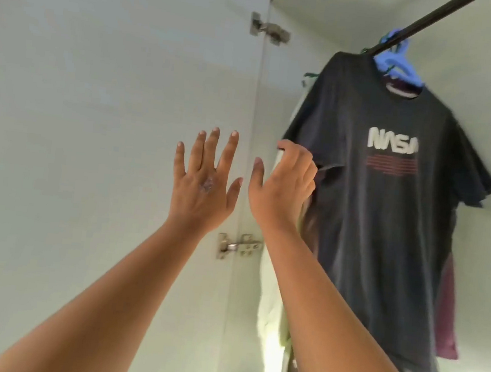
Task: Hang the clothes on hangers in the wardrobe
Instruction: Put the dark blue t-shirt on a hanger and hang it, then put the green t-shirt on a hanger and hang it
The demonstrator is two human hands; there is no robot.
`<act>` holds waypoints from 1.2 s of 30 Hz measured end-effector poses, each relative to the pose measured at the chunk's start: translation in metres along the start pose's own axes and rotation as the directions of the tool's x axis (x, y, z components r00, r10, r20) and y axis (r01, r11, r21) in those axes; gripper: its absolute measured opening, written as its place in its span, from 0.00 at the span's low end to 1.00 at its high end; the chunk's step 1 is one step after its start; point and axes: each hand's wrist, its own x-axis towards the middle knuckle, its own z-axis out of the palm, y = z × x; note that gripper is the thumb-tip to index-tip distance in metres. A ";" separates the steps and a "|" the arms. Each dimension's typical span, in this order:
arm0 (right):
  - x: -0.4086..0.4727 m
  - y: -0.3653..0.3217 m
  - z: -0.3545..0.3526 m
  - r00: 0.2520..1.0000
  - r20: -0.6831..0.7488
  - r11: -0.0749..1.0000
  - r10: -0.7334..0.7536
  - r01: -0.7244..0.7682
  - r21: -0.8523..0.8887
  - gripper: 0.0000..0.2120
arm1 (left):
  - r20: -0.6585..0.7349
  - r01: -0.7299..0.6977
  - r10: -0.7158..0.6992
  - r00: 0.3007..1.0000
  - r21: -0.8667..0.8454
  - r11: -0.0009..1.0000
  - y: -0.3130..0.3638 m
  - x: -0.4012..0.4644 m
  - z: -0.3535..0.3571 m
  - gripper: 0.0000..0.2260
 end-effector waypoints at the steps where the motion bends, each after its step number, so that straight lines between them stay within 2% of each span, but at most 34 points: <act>1: -0.014 -0.013 0.003 0.999 0.022 0.999 -0.036 0.037 -0.028 0.20 | 0.017 0.016 -0.016 1.000 0.011 1.000 -0.013 -0.009 -0.007 0.33; 3: -0.047 -0.049 0.009 0.995 0.062 0.996 -0.080 0.082 -0.033 0.19 | 0.051 0.048 -0.051 0.997 0.059 0.997 -0.053 -0.034 -0.032 0.32; 6: -0.104 -0.119 0.016 0.982 0.158 0.994 -0.102 0.092 0.066 0.19 | 0.076 0.087 -0.099 0.992 0.155 0.984 -0.121 -0.077 -0.087 0.32; 11: -0.218 -0.258 0.013 0.938 0.345 0.967 -0.043 -0.048 0.250 0.19 | 0.157 0.136 -0.196 0.968 0.327 0.935 -0.229 -0.173 -0.201 0.32; 14: -0.289 -0.341 0.000 0.877 0.477 0.943 -0.056 -0.111 0.315 0.20 | 0.190 0.158 -0.280 0.941 0.487 0.859 -0.287 -0.245 -0.275 0.33; 17: -0.354 -0.413 -0.014 0.804 0.592 0.915 -0.061 -0.191 0.354 0.21 | 0.218 0.201 -0.404 0.888 0.606 0.769 -0.339 -0.317 -0.344 0.33; 21: -0.431 -0.495 -0.031 0.682 0.719 0.866 -0.137 -0.269 0.421 0.21 | 0.206 0.300 -0.609 0.766 0.723 0.622 -0.390 -0.391 -0.412 0.35; 23: -0.465 -0.530 -0.036 0.622 0.762 0.848 -0.179 -0.296 0.440 0.21 | 0.201 0.319 -0.664 0.720 0.754 0.575 -0.407 -0.421 -0.435 0.34; 29: -0.556 -0.619 -0.025 0.438 0.863 0.784 -0.253 -0.430 0.448 0.22 | 0.214 0.236 -0.705 0.676 0.844 0.482 -0.471 -0.499 -0.478 0.34; 33: -0.612 -0.671 0.016 0.391 0.863 0.759 -0.318 -0.441 0.480 0.21 | 0.210 0.236 -0.746 0.632 0.865 0.443 -0.546 -0.535 -0.470 0.33; 36: -0.649 -0.708 0.063 0.305 0.867 0.760 -0.393 -0.423 0.493 0.21 | 0.220 0.250 -0.785 0.579 0.868 0.429 -0.611 -0.551 -0.451 0.34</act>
